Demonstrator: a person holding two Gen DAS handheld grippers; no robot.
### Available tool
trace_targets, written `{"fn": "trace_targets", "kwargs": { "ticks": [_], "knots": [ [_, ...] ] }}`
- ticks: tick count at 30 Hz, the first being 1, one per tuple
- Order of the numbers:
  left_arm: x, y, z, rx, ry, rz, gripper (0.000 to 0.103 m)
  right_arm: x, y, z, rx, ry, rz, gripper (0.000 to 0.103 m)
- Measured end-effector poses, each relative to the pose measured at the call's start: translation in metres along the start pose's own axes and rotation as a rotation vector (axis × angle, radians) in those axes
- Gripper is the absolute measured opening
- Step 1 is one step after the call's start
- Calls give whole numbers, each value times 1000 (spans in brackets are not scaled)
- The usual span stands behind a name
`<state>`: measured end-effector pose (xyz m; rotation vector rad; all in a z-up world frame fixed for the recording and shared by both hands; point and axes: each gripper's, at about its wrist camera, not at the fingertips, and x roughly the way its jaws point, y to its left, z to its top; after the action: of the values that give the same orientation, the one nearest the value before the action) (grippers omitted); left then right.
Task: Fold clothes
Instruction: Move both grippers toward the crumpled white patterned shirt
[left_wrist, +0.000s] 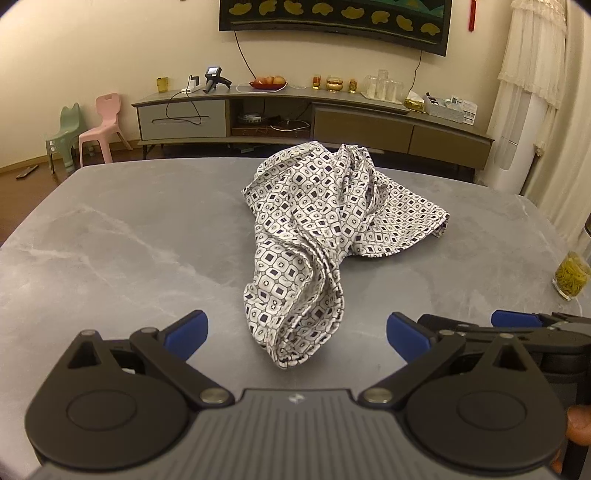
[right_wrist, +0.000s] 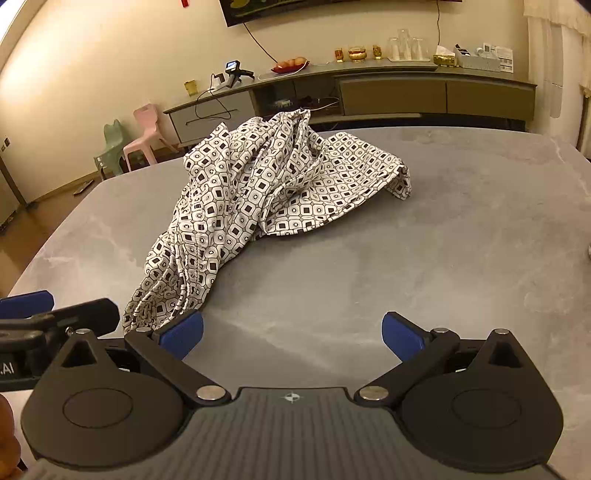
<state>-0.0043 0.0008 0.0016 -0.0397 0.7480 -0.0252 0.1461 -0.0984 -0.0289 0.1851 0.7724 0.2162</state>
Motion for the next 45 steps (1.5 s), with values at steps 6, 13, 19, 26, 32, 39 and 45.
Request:
{"fn": "trace_targets", "kwargs": {
  "ticks": [6,13,19,26,32,39,45],
  "knots": [
    [-8,1,-3,3,-28,-3,103,-1,-2,1,7,-5,0,102],
    [-16,6,-9,-30,-78,-17,103,-7,2,-3,-12,-17,-13,102],
    [-13,7,-17,21,-33,-15,103,-7,6,-4,-42,-20,-23,102],
    [-7,17,-23,31,9,-40,103,-8,10,-5,-68,-25,-29,102],
    [-10,20,-26,27,8,-72,99,-9,14,-6,-105,-33,-42,102],
    [-16,16,-26,64,-29,-81,52,-13,20,-8,-143,-56,-13,100],
    [-17,12,-24,90,-46,-72,2,-12,24,-9,-160,-37,10,51]
  ]
}}
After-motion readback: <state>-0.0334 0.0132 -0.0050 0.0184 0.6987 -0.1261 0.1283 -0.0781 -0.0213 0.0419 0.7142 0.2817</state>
